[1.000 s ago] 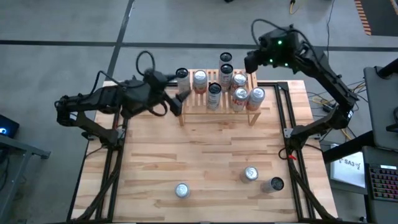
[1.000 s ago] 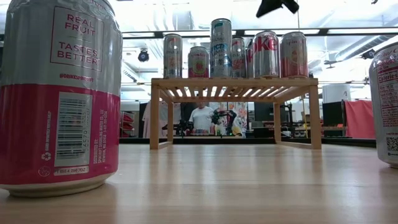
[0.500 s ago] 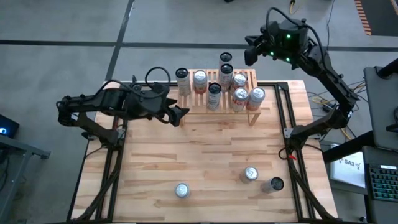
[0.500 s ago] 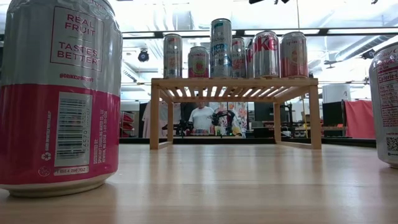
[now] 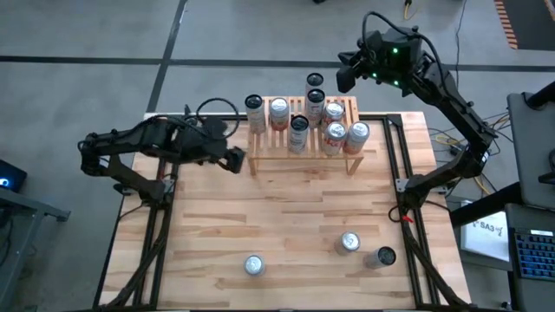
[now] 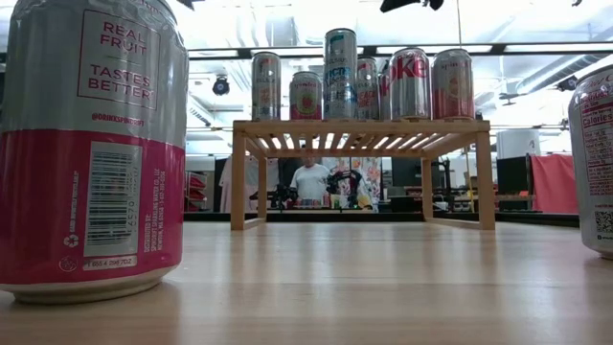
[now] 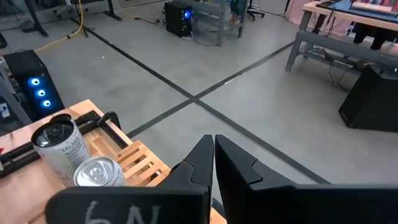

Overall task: Place canned beverage on shelf
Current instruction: Put the white and yellow soda can on the shelf aligned with the other white and yellow soda can

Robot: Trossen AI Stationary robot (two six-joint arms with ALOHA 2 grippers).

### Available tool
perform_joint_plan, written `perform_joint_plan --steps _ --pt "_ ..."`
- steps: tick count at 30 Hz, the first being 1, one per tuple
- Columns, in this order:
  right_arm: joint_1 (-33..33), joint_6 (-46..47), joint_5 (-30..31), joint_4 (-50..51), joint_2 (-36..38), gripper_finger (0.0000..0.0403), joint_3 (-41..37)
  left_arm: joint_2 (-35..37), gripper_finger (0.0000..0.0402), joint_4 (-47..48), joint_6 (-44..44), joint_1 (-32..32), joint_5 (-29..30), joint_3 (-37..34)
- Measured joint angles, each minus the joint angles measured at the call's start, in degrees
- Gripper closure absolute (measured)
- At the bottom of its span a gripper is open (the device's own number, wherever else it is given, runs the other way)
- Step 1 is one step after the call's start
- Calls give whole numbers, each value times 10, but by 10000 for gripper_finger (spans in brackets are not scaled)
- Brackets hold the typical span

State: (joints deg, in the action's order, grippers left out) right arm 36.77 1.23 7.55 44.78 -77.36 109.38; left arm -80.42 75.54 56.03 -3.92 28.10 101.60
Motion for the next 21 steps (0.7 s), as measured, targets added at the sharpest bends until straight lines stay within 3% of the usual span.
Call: perform_joint_plan --steps 4,8,13,21 --pt "0 9 0 8 0 394 0 4 44 152 70 29 -1 23" --pt "0 25 0 18 0 394 0 23 45 112 22 93 1 14" --pt "0 48 -1 20 3 394 0 33 45 137 2 197 8 2" --pt "0 74 -5 15 3 394 0 26 45 144 -86 382 -46 -36"
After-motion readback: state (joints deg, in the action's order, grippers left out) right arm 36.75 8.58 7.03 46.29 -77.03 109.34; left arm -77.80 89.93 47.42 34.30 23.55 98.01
